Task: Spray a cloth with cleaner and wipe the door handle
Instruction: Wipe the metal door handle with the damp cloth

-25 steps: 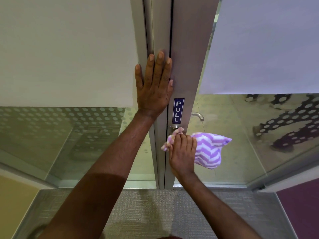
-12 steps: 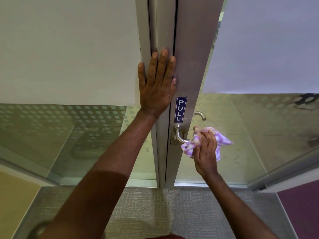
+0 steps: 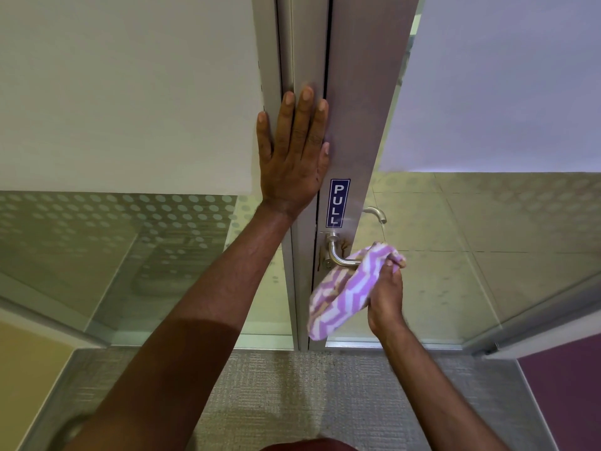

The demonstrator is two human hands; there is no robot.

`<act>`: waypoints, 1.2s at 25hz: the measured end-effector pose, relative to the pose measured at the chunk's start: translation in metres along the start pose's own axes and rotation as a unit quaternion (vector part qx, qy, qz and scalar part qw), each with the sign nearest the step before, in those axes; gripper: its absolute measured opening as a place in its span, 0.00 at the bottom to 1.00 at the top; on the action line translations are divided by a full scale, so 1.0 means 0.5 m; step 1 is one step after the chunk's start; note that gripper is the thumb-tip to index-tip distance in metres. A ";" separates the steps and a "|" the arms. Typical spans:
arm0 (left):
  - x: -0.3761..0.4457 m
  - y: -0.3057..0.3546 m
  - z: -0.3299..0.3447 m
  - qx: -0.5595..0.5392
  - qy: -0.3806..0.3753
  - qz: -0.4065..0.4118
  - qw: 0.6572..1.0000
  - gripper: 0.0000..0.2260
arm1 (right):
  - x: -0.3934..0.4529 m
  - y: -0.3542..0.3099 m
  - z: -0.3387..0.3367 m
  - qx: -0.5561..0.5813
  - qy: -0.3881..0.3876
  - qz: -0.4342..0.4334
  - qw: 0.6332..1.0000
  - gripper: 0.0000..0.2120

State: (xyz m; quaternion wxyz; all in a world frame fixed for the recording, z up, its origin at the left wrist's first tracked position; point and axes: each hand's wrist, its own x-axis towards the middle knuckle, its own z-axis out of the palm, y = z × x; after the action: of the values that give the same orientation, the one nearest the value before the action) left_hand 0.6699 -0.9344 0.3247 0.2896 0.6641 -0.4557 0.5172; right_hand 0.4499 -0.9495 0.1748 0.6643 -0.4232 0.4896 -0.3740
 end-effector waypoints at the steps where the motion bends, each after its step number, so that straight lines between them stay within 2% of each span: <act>1: 0.000 0.000 0.001 -0.002 -0.001 0.000 1.000 0.22 | -0.015 0.005 -0.007 -0.009 -0.023 0.014 1.000 0.19; 3: 0.000 -0.001 -0.001 -0.001 -0.005 -0.001 1.000 0.22 | -0.050 0.019 -0.014 -0.038 -0.053 0.038 0.997 0.18; 6: -0.001 -0.003 -0.001 -0.003 -0.005 -0.002 1.000 0.22 | -0.103 0.035 -0.013 -0.057 -0.038 0.040 0.997 0.13; 8: -0.001 -0.001 -0.002 0.002 -0.009 0.002 1.000 0.23 | -0.123 0.022 -0.016 -0.054 -0.028 -0.036 0.998 0.10; 10: 0.001 -0.001 -0.002 0.001 -0.010 0.002 1.000 0.22 | -0.118 -0.004 -0.019 -0.104 -0.023 -0.174 0.979 0.14; 12: 0.001 -0.001 -0.003 0.003 -0.011 0.000 1.000 0.23 | -0.086 -0.019 -0.013 -0.265 0.004 -0.301 0.916 0.17; 13: 0.001 0.000 -0.004 0.006 -0.010 0.000 1.000 0.23 | -0.068 -0.015 -0.001 -0.361 0.010 -0.334 0.871 0.17; 15: 0.003 0.000 -0.006 0.003 -0.009 -0.002 1.000 0.23 | -0.052 0.001 0.040 -0.509 0.010 -0.345 0.789 0.16; 19: 0.004 -0.001 -0.008 0.007 -0.011 -0.003 1.000 0.23 | -0.062 0.048 0.082 -0.619 -0.053 -0.382 0.684 0.25; 21: 0.000 0.000 -0.005 0.005 -0.011 -0.001 1.000 0.23 | -0.074 0.074 0.062 -0.620 -0.075 -0.409 0.665 0.27; 22: -0.001 -0.001 -0.004 0.008 -0.011 0.001 1.000 0.23 | -0.080 0.086 0.046 -0.598 -0.074 -0.421 0.678 0.25; 23: -0.002 -0.002 -0.003 0.008 -0.010 0.001 1.000 0.23 | -0.088 0.099 0.030 -0.561 -0.073 -0.426 0.706 0.22; 24: -0.002 -0.003 -0.002 0.005 -0.009 -0.001 1.000 0.23 | -0.095 0.111 0.013 -0.495 -0.089 -0.409 0.761 0.18; 25: -0.002 -0.003 0.000 0.004 -0.008 -0.002 1.000 0.23 | -0.101 0.114 0.000 -0.385 -0.122 -0.348 0.846 0.13; 26: -0.002 -0.003 0.001 0.004 -0.009 -0.002 1.000 0.23 | -0.104 0.116 -0.008 -0.243 -0.160 -0.247 0.924 0.10; 27: -0.002 -0.002 0.002 0.005 -0.009 -0.001 1.000 0.23 | -0.104 0.116 -0.014 -0.122 -0.164 -0.148 0.968 0.09; 28: -0.002 -0.002 0.003 0.005 -0.009 -0.001 1.000 0.23 | -0.094 0.120 -0.020 -0.046 -0.131 -0.076 0.987 0.09; 30: -0.002 -0.004 0.003 0.004 -0.010 -0.001 1.000 0.23 | -0.073 0.133 -0.031 0.062 -0.080 0.045 0.994 0.11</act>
State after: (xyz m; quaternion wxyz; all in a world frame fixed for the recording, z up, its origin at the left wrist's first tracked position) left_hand 0.6723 -0.9347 0.3233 0.2831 0.6709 -0.4557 0.5119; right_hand 0.4315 -0.8952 0.1229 0.7427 -0.3871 0.4294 -0.3379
